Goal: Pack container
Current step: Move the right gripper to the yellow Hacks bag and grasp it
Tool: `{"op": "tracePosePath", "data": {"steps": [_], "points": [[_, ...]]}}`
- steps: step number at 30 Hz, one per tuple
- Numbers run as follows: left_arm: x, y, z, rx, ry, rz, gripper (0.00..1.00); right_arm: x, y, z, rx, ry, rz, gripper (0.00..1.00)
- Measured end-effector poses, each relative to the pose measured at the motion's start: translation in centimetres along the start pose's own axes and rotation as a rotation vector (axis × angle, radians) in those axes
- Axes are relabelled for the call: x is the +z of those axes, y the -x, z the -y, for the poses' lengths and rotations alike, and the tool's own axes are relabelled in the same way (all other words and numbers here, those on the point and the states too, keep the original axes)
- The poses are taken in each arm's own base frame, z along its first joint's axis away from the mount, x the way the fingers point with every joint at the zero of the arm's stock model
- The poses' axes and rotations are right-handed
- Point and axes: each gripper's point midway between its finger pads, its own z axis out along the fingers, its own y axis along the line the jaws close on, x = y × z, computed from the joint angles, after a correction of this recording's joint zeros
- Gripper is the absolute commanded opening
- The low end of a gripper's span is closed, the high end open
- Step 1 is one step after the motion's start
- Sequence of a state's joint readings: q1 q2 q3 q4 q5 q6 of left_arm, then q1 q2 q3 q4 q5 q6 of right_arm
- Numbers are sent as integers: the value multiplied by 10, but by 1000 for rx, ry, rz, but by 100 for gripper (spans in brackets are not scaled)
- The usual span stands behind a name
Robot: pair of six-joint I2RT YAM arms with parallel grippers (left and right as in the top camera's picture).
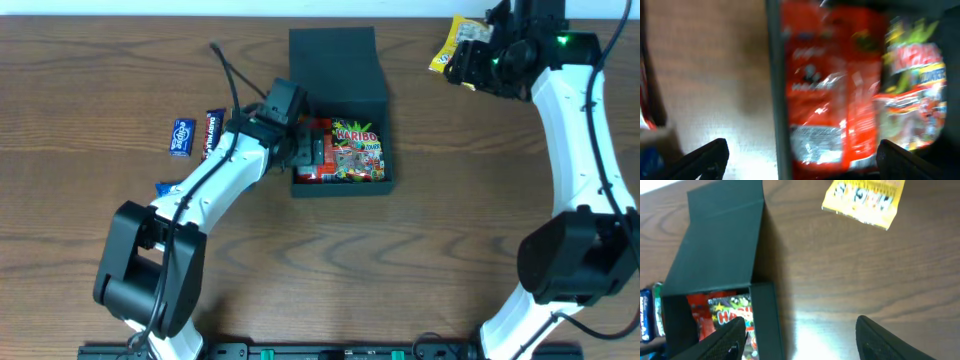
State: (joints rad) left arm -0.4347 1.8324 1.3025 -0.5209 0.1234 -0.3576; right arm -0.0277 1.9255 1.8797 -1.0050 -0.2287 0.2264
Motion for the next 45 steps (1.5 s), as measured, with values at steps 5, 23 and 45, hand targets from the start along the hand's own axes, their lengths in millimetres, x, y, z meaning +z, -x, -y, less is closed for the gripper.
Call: {"op": "tracePosePath", "data": {"steps": [5, 23, 45], "points": [[-15, 18, 8, 104, -14, 59, 82, 0, 7, -2, -11, 7, 30, 71], [-30, 41, 5, 220, 45, 131, 98, 72, 23, 43, 100, -21, 30, 77], [-31, 37, 2, 226, 54, 116, 97, 161, 87, 100, 165, -169, 86, 84]]}}
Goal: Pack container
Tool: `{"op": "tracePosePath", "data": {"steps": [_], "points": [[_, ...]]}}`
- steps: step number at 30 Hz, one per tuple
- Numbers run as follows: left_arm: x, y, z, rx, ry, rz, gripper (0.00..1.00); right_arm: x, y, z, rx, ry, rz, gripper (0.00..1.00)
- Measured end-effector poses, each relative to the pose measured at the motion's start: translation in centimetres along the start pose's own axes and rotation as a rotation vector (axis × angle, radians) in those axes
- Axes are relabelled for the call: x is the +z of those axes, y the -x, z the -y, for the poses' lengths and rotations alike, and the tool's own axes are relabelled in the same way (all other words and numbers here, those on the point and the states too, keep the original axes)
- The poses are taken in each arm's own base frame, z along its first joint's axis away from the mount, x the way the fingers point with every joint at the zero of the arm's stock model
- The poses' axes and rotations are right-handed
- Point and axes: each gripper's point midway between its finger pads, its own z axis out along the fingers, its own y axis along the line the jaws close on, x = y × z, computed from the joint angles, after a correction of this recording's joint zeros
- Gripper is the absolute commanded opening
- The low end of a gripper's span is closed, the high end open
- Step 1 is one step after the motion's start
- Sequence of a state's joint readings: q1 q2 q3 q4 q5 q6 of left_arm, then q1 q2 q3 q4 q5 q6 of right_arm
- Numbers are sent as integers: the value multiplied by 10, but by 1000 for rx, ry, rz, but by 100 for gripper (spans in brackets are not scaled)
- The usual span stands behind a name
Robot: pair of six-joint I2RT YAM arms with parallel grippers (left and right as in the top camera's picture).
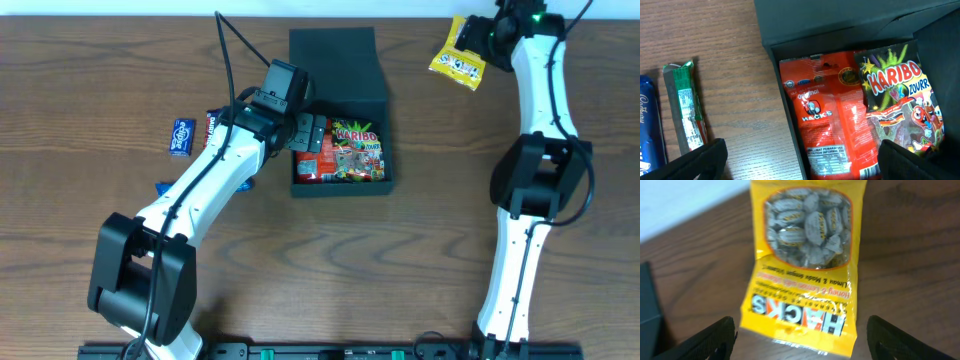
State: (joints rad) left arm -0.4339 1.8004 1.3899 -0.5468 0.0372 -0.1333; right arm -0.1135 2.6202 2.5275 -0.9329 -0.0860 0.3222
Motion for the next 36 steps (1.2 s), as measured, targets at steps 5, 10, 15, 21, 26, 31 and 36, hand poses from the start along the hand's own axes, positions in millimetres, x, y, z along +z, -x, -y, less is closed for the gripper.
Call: {"op": "tracePosePath", "data": {"steps": [5, 10, 15, 21, 26, 31, 36], "points": [[0, -1, 0, 0, 1, -5, 97, 9, 5, 5, -2, -26, 28, 84], [0, -4, -1, 0, 3, -15, 97, 16, 6, 7, -2, -32, 38, 82], [0, -5, -1, 0, 4, -18, 97, 31, -4, 12, 1, -40, 11, 81], [0, -5, -1, 0, 4, -20, 97, 41, -12, 15, 10, -45, -9, 79], [0, -5, -1, 0, 4, -22, 97, 48, -17, 17, 14, -46, -23, 76], [0, -5, -1, 0, 5, -22, 97, 53, -21, 15, 35, -34, -35, 66], [0, -5, -1, 0, 4, -22, 97, 55, -22, 14, 50, -24, -40, 40]]}}
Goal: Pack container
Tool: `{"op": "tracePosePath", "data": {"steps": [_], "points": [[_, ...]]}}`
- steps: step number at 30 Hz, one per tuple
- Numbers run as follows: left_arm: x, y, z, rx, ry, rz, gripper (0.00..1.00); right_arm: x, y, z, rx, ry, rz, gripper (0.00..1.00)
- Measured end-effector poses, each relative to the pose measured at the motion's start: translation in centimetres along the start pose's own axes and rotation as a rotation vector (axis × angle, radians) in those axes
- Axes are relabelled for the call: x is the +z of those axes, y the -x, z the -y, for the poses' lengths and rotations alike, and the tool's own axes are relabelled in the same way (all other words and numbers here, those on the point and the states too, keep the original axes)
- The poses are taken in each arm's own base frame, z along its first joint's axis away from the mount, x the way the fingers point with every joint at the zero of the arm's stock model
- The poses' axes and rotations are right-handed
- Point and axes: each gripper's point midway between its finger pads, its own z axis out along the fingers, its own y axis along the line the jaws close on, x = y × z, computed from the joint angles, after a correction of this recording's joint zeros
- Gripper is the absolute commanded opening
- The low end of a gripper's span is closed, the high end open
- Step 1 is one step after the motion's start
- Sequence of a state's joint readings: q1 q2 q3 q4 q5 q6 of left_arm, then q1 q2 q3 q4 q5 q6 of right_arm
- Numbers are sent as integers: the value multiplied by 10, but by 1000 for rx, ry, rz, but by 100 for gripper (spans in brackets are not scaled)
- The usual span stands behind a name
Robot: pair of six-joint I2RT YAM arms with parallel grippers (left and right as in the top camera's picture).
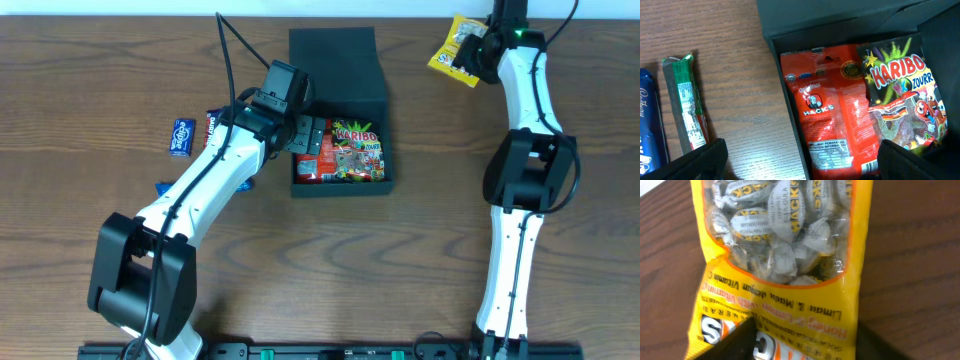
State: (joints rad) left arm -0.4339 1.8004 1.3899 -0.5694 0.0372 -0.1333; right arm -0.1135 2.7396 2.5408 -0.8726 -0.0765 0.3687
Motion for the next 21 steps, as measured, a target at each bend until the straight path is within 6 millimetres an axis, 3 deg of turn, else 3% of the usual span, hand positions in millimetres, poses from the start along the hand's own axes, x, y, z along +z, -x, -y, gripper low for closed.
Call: {"op": "tracePosePath", "data": {"steps": [7, 21], "points": [[0, 0, 0, 0, 0, 0, 97, -2, 0, -2, 13, 6, -3, 3], [0, 0, 0, 0, 0, 0, 98, -13, -17, 3, -5, -22, -85, 1]]}}
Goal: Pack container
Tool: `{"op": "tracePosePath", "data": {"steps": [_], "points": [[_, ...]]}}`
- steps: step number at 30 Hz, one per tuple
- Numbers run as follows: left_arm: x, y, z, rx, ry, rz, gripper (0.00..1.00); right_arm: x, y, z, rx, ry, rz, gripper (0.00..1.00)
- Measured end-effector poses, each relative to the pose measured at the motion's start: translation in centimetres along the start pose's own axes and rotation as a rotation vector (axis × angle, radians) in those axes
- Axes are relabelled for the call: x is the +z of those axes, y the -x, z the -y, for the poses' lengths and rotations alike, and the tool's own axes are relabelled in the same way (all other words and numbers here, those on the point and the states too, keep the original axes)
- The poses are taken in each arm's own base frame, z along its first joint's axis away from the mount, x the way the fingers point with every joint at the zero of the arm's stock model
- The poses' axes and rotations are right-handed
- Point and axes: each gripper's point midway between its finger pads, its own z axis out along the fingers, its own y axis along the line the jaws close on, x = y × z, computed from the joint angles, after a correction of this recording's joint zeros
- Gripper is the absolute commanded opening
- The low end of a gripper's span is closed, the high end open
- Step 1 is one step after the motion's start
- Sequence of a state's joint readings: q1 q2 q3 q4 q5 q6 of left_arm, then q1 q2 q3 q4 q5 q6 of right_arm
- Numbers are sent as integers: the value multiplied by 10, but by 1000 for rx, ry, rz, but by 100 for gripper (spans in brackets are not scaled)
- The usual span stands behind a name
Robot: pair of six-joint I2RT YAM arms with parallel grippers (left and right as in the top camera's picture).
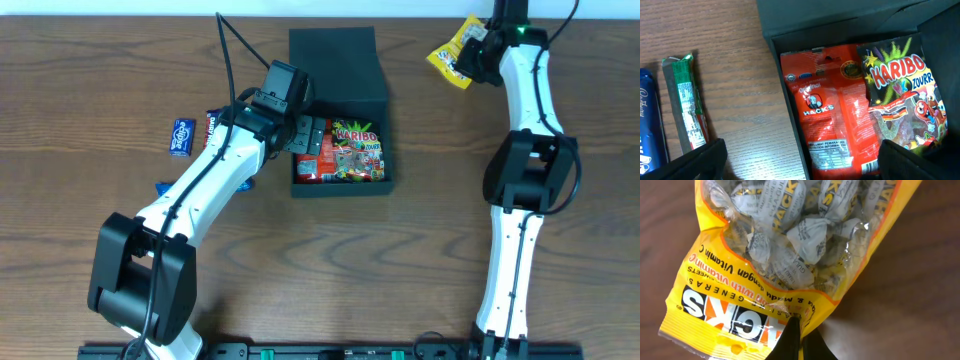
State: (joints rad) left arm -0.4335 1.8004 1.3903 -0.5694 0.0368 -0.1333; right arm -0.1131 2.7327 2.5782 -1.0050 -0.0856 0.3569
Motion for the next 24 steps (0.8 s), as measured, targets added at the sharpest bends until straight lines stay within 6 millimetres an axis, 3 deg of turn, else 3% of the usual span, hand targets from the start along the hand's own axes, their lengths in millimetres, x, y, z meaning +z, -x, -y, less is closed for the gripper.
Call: {"op": "tracePosePath", "data": {"steps": [5, 8, 12, 15, 18, 20, 22, 24], "points": [[-5, 10, -3, -10, 0, 23, 98, -28, -10, -3, -39, -14, -47, 1], [-17, 27, -11, -32, 4, 70, 97, -67, -10, -15, -83, -10, -41, 1], [-40, 50, -29, -69, 15, 144, 97, -138, -4, -41, -160, 23, 26, 1], [-56, 59, -44, -99, 29, 185, 97, -212, -7, -66, -241, 63, 101, 1], [-62, 62, -58, -125, 44, 201, 96, -281, -30, -91, -335, 103, 145, 1], [-63, 63, -65, -137, 52, 202, 96, -312, -51, -109, -392, 141, 151, 1], [-63, 62, -70, -146, 58, 201, 96, -327, -65, -121, -425, 174, 146, 2], [-64, 62, -76, -157, 66, 200, 96, -341, -98, -142, -489, 238, 89, 2]]}}
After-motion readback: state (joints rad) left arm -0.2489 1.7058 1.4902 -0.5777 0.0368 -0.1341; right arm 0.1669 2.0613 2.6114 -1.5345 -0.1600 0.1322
